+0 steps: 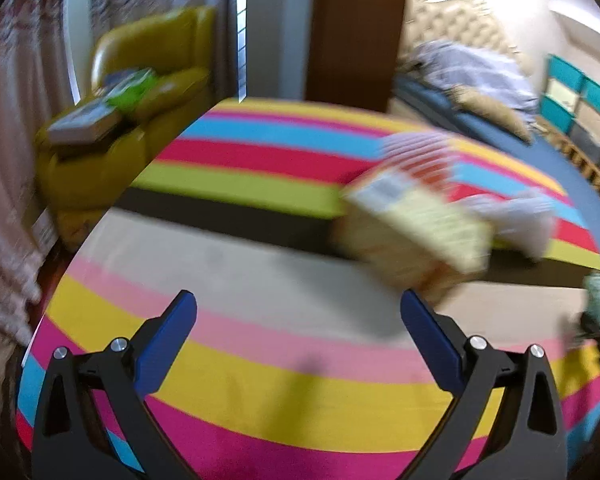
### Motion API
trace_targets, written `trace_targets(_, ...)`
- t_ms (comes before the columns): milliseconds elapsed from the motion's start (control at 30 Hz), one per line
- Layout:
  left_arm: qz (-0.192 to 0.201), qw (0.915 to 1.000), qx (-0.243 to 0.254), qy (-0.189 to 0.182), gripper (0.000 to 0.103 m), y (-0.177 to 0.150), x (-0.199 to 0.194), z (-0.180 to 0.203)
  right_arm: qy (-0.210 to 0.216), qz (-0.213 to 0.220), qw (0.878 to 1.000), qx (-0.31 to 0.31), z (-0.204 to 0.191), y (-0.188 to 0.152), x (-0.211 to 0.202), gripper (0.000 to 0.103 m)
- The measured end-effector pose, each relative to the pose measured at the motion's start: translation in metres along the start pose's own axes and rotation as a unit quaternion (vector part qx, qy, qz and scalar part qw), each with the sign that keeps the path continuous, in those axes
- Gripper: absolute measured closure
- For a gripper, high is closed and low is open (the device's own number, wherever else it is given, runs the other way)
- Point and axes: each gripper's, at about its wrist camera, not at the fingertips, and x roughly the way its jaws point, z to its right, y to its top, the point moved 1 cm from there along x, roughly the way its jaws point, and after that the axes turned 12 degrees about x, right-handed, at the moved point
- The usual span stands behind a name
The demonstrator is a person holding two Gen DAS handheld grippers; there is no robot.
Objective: Collect trash
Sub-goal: 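Grasp the cardboard medicine box with the left tool while the right tool holds the cloth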
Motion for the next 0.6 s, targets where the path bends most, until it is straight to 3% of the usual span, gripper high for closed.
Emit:
trace_targets(167, -0.010, 0.9999, -0.002, -0.013, 0.005, 0.025, 0.005, 0.051, 0.004, 0.014, 1.000, -0.011, -0.004, -0.003, -0.006, 0.074)
trace_targets(333, -0.031, 0.9990, -0.014, 0.028, 0.005, 0.044, 0.041, 0.086, 0.018, 0.014, 1.000, 0.003, 0.000, -0.003, -0.008, 0.074)
trace_targets(500, -0.050, 0.9966, -0.001, 0.065, 0.005, 0.061, 0.069, 0.098, 0.029, 0.012, 0.999, 0.014, 0.005, -0.002, -0.008, 0.074)
trace_targets(600, -0.066, 0.9959, -0.009, 0.061, 0.006, 0.054, 0.068, 0.085, 0.034, 0.014, 0.999, 0.014, 0.006, -0.003, -0.010, 0.074)
